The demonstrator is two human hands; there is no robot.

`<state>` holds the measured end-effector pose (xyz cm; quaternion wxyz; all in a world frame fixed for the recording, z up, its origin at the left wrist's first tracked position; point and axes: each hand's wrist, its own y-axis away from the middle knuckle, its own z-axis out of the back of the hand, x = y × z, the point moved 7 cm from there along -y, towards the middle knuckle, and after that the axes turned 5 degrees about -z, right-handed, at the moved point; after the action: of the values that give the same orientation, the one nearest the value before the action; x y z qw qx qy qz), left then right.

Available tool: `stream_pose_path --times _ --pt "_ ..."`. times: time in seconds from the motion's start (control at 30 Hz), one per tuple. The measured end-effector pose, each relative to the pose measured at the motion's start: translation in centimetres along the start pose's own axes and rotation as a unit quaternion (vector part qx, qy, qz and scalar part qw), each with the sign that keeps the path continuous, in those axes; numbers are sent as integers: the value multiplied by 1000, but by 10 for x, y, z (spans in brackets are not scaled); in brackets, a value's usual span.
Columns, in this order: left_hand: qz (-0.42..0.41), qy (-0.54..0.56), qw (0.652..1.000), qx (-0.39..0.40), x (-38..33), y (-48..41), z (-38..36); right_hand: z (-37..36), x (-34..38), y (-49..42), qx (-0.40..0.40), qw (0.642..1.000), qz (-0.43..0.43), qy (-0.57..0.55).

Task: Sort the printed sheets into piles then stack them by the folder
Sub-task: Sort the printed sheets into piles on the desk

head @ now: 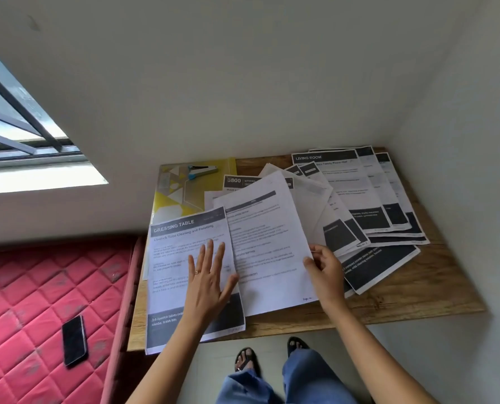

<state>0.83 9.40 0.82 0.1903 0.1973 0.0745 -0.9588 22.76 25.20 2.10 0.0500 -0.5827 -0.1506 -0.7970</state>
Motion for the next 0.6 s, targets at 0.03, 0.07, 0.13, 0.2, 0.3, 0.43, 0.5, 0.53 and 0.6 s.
stream_pose_path --times 0.03,0.07,0.13,0.2,0.3,0.43,0.5,0.53,0.6 --pt "-3 4 1000 0 -7 -5 0 11 2 -3 1 1000 -8 -5" --pt "-6 6 1000 2 -15 -10 0 25 3 -6 -3 1000 -14 -7" --pt "-14 2 1000 12 -29 -21 -2 56 3 -13 -16 999 -29 -10" --pt "-20 -6 999 29 -42 -30 -8 92 -4 -21 -39 998 -47 -9" --pt "-22 -17 999 43 -57 -41 -19 142 -19 -29 -76 994 -71 19" --pt "-26 -25 997 61 -75 -52 -33 194 -47 -38 -116 986 -108 60" --pt "-29 -35 996 74 -82 -55 -40 212 -61 -45 -128 981 -127 72" --pt "-30 -39 996 81 -84 -57 -43 219 -66 -49 -136 979 -132 76" --pt "-30 -47 994 92 -89 -57 -48 232 -74 -55 -156 973 -142 91"
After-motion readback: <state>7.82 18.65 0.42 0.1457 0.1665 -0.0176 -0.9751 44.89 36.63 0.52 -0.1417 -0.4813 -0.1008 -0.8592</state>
